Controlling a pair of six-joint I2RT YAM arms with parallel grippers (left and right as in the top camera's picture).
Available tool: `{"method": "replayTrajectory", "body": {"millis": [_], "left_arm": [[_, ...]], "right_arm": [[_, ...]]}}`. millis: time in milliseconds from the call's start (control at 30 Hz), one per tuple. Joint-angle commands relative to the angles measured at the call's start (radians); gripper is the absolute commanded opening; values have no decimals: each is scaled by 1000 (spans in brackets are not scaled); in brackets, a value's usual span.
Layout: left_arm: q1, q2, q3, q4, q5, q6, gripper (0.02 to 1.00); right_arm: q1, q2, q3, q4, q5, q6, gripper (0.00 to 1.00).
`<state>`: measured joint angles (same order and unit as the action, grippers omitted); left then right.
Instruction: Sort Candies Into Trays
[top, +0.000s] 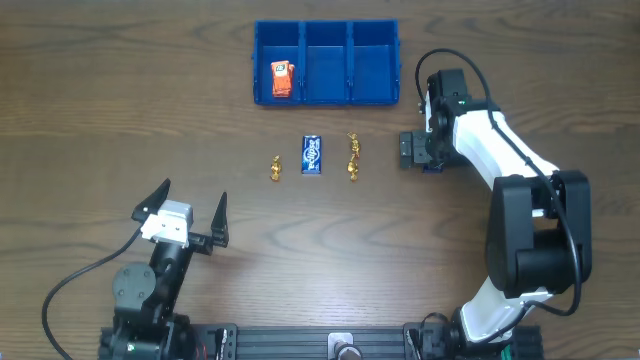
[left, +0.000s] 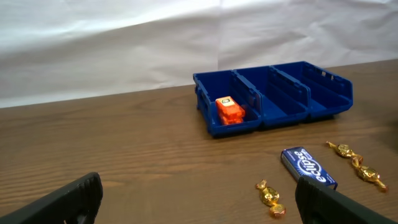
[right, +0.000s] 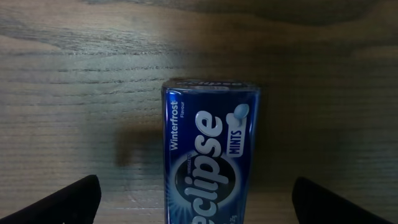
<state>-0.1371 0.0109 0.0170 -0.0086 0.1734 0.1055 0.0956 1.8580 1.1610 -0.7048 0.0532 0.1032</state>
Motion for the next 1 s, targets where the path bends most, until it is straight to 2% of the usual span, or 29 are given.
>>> {"method": "replayTrajectory", "body": {"millis": [33, 533, 633, 800, 1000], "left_arm": [[6, -5, -12, -51, 10, 6, 996], [6, -5, -12, -51, 10, 6, 996], [6, -5, -12, -51, 10, 6, 996], [6, -5, -12, -51, 10, 6, 993], [6, -5, -12, -51, 10, 6, 996]], "right_arm": [[4, 21, 17, 5, 14, 19, 932], [3, 54, 17, 27, 13, 24, 715], [3, 54, 17, 27, 13, 24, 630], [3, 54, 17, 30, 13, 24, 367], [3, 54, 17, 33, 13, 24, 340]]}}
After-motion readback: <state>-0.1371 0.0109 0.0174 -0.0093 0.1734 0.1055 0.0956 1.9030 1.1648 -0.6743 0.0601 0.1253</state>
